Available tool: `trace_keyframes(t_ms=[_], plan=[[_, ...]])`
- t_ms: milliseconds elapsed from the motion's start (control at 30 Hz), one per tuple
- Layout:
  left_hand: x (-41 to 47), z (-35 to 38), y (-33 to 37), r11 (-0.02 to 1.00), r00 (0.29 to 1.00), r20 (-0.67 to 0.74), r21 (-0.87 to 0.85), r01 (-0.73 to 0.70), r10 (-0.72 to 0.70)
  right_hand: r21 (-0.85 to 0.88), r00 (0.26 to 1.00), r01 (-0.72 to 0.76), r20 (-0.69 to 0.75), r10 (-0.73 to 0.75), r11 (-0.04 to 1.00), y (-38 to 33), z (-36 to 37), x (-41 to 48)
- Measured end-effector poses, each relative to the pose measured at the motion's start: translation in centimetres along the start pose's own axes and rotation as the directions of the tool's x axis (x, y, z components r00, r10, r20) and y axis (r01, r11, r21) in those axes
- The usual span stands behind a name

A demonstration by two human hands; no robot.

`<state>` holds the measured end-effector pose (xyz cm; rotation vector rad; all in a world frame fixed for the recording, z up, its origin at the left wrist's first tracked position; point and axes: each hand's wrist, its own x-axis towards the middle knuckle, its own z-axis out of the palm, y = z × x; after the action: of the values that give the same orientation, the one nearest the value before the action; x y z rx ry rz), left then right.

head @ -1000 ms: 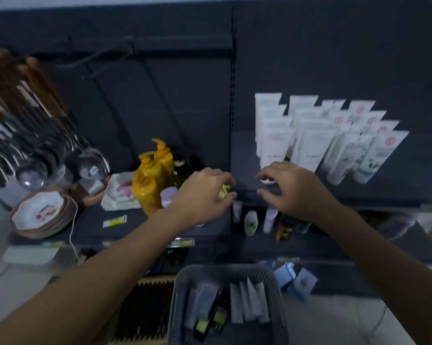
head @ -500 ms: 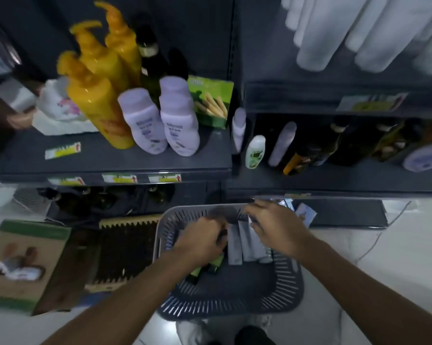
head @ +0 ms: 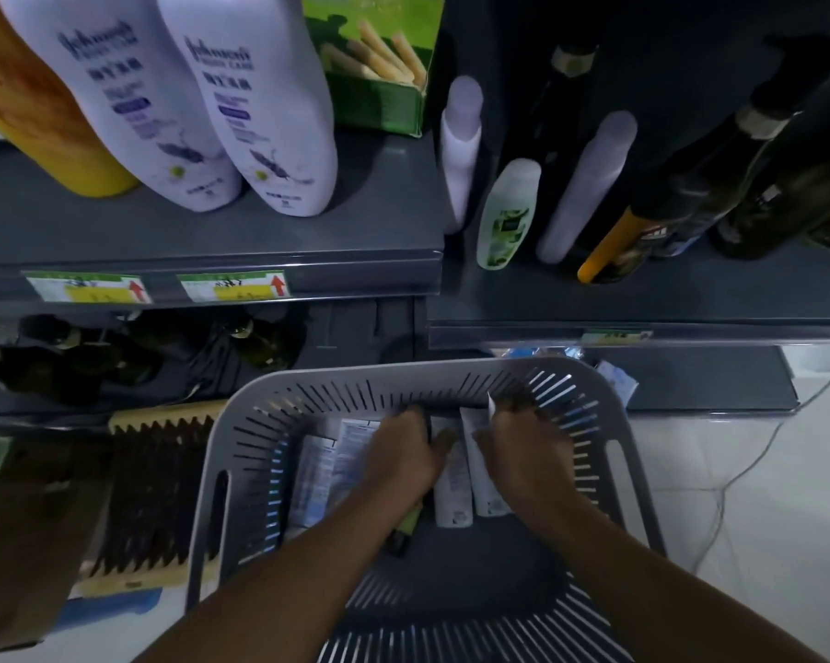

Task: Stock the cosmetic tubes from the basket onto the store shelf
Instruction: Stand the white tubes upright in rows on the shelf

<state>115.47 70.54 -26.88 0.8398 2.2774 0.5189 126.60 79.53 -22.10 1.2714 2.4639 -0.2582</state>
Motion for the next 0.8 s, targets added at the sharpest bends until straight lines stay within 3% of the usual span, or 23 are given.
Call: trace_keyframes(t_ms=[133, 400, 600, 800], plan=[[1.2, 1.1, 0.4, 0.999, 0.99, 0.135, 0.035, 0.034, -0.039, 0.012, 1.0, -0.008, 0.024, 0.008, 1.0, 0.0, -0.2, 0.6], [0.9, -0.6, 0.3, 0.985, 0.978, 0.209, 0.169, -0.03, -0.006, 0.116, 0.993, 0.018, 0.114, -0.031, 0.993, 0.3, -3.8, -0.7], [-1.3, -6.4, 2.1, 0.966, 0.97, 0.23, 0.223, -0.131, 0.079, 0.169, 0.991, 0.002, 0.13, -0.024, 0.986, 1.0, -9.2, -2.0], [-5.0, -14.5, 7.1, 0.945, 0.954, 0.214, 0.206, -0.254, 0.21, 0.182, 0.991, 0.099, 0.069, -0.113, 0.978, 0.2, -18.0, -3.4]])
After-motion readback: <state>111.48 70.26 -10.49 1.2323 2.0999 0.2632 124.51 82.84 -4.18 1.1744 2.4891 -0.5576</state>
